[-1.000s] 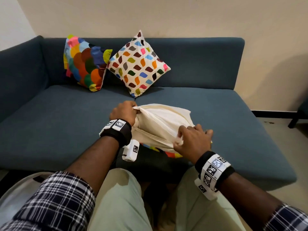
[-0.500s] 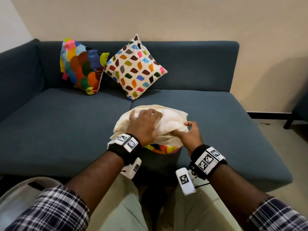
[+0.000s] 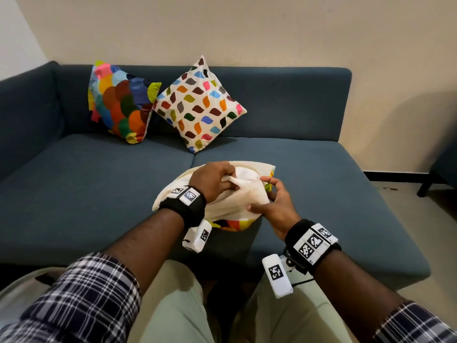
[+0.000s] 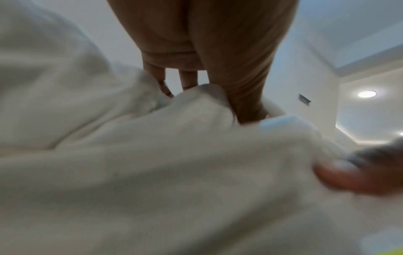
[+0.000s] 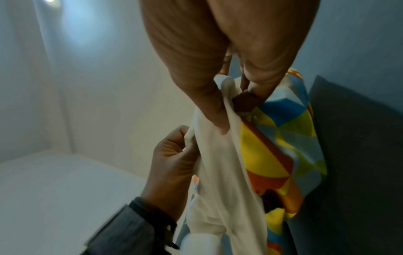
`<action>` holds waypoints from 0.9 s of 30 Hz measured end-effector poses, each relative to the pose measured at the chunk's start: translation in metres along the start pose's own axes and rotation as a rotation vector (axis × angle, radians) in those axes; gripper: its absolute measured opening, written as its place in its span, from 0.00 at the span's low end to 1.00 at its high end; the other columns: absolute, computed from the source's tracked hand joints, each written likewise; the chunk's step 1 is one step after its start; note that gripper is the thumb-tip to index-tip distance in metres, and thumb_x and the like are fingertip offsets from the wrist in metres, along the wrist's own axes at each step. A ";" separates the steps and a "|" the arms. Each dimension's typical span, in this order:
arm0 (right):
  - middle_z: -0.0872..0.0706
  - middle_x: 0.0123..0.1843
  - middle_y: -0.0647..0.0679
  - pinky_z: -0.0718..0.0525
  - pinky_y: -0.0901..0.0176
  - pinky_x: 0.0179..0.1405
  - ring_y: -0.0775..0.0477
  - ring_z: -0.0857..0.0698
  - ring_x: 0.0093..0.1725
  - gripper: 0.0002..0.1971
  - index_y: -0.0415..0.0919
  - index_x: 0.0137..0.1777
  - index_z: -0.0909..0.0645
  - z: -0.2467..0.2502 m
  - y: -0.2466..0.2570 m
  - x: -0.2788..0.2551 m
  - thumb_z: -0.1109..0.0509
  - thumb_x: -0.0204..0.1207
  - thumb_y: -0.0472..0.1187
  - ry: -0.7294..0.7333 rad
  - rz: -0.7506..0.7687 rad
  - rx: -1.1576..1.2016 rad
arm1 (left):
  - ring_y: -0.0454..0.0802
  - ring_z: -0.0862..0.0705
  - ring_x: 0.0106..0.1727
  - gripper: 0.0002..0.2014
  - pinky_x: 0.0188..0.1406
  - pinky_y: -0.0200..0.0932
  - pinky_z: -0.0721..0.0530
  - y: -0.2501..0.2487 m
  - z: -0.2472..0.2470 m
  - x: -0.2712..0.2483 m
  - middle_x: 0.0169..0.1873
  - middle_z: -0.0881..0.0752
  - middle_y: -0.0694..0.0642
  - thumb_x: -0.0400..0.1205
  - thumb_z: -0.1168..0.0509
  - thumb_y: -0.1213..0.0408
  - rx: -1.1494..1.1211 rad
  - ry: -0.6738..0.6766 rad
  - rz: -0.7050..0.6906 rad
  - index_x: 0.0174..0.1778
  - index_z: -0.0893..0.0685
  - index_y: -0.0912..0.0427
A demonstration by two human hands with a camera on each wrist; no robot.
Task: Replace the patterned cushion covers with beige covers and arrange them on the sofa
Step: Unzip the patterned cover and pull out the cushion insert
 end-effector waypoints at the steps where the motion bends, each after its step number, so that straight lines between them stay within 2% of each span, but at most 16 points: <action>1: 0.14 0.60 0.35 0.10 0.36 0.56 0.38 0.14 0.58 0.40 0.48 0.67 0.25 0.002 0.001 -0.002 0.21 0.59 0.15 -0.014 0.007 -0.059 | 0.55 0.15 0.48 0.09 0.43 0.43 0.25 0.003 0.004 0.002 0.40 0.16 0.45 0.75 0.22 0.55 -0.063 -0.028 0.030 0.41 0.16 0.47; 3: 0.14 0.58 0.37 0.10 0.41 0.52 0.40 0.14 0.54 0.38 0.45 0.67 0.25 0.010 -0.002 -0.001 0.21 0.60 0.16 -0.075 -0.020 -0.171 | 0.53 0.17 0.44 0.09 0.41 0.45 0.25 0.008 0.012 0.006 0.36 0.16 0.46 0.77 0.24 0.54 -0.188 -0.127 0.080 0.39 0.17 0.50; 6: 0.14 0.53 0.39 0.11 0.37 0.55 0.35 0.13 0.54 0.34 0.48 0.65 0.25 0.021 -0.014 0.003 0.22 0.61 0.21 -0.217 -0.149 -0.307 | 0.52 0.19 0.40 0.12 0.44 0.49 0.20 0.012 0.022 0.010 0.35 0.15 0.52 0.80 0.27 0.50 -0.336 -0.258 0.120 0.40 0.15 0.55; 8: 0.16 0.61 0.40 0.16 0.39 0.64 0.33 0.17 0.62 0.34 0.52 0.67 0.28 0.018 -0.016 0.004 0.23 0.62 0.30 -0.306 -0.156 -0.444 | 0.51 0.17 0.43 0.12 0.48 0.52 0.17 0.007 0.017 0.009 0.38 0.13 0.51 0.80 0.28 0.49 -0.330 -0.264 0.096 0.42 0.14 0.54; 9: 0.22 0.69 0.41 0.21 0.40 0.70 0.34 0.22 0.69 0.37 0.55 0.70 0.30 0.012 -0.012 0.002 0.22 0.61 0.35 -0.360 -0.096 -0.547 | 0.51 0.16 0.45 0.11 0.50 0.52 0.16 0.004 0.011 0.007 0.41 0.13 0.49 0.80 0.28 0.48 -0.299 -0.246 0.084 0.44 0.13 0.52; 11: 0.34 0.80 0.47 0.32 0.37 0.75 0.39 0.35 0.80 0.47 0.60 0.77 0.37 -0.004 0.007 -0.007 0.19 0.58 0.43 -0.407 0.200 -0.732 | 0.49 0.15 0.48 0.11 0.51 0.49 0.17 -0.006 -0.002 0.003 0.45 0.13 0.46 0.78 0.27 0.46 -0.225 -0.193 0.061 0.48 0.12 0.50; 13: 0.39 0.85 0.53 0.40 0.35 0.78 0.43 0.43 0.86 0.49 0.63 0.81 0.40 -0.022 0.029 -0.013 0.21 0.59 0.44 -0.302 0.544 -1.029 | 0.48 0.13 0.48 0.12 0.51 0.49 0.15 -0.010 -0.015 0.001 0.46 0.11 0.46 0.78 0.28 0.47 -0.180 -0.134 0.039 0.50 0.10 0.49; 15: 0.28 0.80 0.55 0.41 0.36 0.77 0.44 0.36 0.84 0.45 0.62 0.81 0.37 -0.031 0.035 -0.003 0.24 0.63 0.41 -0.147 0.667 -1.315 | 0.50 0.11 0.49 0.09 0.54 0.53 0.13 -0.012 -0.022 -0.003 0.47 0.08 0.49 0.79 0.30 0.56 -0.179 -0.099 0.029 0.53 0.09 0.51; 16: 0.21 0.74 0.57 0.38 0.39 0.74 0.45 0.29 0.80 0.41 0.62 0.79 0.35 -0.031 0.034 0.004 0.25 0.65 0.42 -0.078 0.621 -1.371 | 0.49 0.10 0.48 0.08 0.54 0.54 0.12 -0.011 -0.021 -0.006 0.45 0.07 0.49 0.80 0.32 0.59 -0.187 -0.104 0.020 0.52 0.09 0.50; 18: 0.14 0.66 0.57 0.28 0.45 0.64 0.43 0.20 0.70 0.31 0.60 0.73 0.30 -0.026 0.029 0.014 0.27 0.69 0.46 0.026 0.473 -1.394 | 0.45 0.11 0.44 0.07 0.51 0.55 0.13 -0.003 -0.014 -0.014 0.39 0.09 0.45 0.82 0.32 0.54 -0.210 -0.138 0.035 0.44 0.10 0.49; 20: 0.12 0.63 0.53 0.21 0.48 0.54 0.38 0.16 0.64 0.20 0.57 0.67 0.22 -0.018 0.025 0.018 0.31 0.74 0.42 0.032 0.387 -1.355 | 0.41 0.12 0.44 0.11 0.51 0.54 0.13 0.014 -0.002 -0.026 0.38 0.10 0.43 0.78 0.30 0.44 -0.215 -0.159 0.116 0.43 0.13 0.48; 22: 0.10 0.60 0.50 0.19 0.48 0.51 0.34 0.15 0.60 0.16 0.56 0.61 0.17 -0.008 0.025 0.019 0.34 0.77 0.39 -0.073 0.353 -1.254 | 0.39 0.14 0.52 0.23 0.56 0.53 0.14 0.034 0.009 -0.042 0.48 0.12 0.39 0.68 0.27 0.31 -0.132 -0.098 0.197 0.51 0.15 0.41; 24: 0.09 0.57 0.47 0.17 0.47 0.49 0.30 0.13 0.57 0.14 0.56 0.59 0.15 -0.001 0.030 0.020 0.34 0.78 0.39 -0.188 0.378 -1.124 | 0.42 0.20 0.61 0.41 0.63 0.53 0.19 0.053 0.018 -0.059 0.62 0.20 0.37 0.57 0.27 0.23 0.142 -0.019 0.239 0.65 0.22 0.35; 25: 0.09 0.56 0.45 0.16 0.47 0.48 0.30 0.12 0.55 0.14 0.55 0.59 0.15 0.001 0.032 0.021 0.34 0.78 0.39 -0.219 0.395 -1.070 | 0.45 0.21 0.63 0.44 0.62 0.54 0.19 0.060 0.020 -0.065 0.65 0.23 0.38 0.56 0.27 0.23 0.239 -0.029 0.253 0.69 0.25 0.33; 26: 0.08 0.54 0.45 0.16 0.47 0.47 0.30 0.12 0.54 0.13 0.54 0.58 0.15 0.000 0.035 0.023 0.34 0.78 0.39 -0.233 0.405 -1.038 | 0.49 0.20 0.62 0.42 0.59 0.55 0.18 0.065 0.024 -0.069 0.64 0.22 0.41 0.59 0.27 0.26 0.267 -0.075 0.259 0.69 0.25 0.34; 27: 0.08 0.53 0.45 0.16 0.47 0.46 0.30 0.12 0.53 0.13 0.54 0.58 0.15 -0.002 0.037 0.023 0.34 0.78 0.39 -0.234 0.411 -1.039 | 0.54 0.17 0.60 0.35 0.54 0.55 0.17 0.069 0.025 -0.072 0.60 0.20 0.44 0.64 0.28 0.31 0.231 -0.137 0.263 0.67 0.22 0.37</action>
Point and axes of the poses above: each hand's wrist, its own x-axis towards the middle knuckle, its own z-axis out of the back of the hand, y = z × x, the point moved 1 cm from there along x, towards the middle knuckle
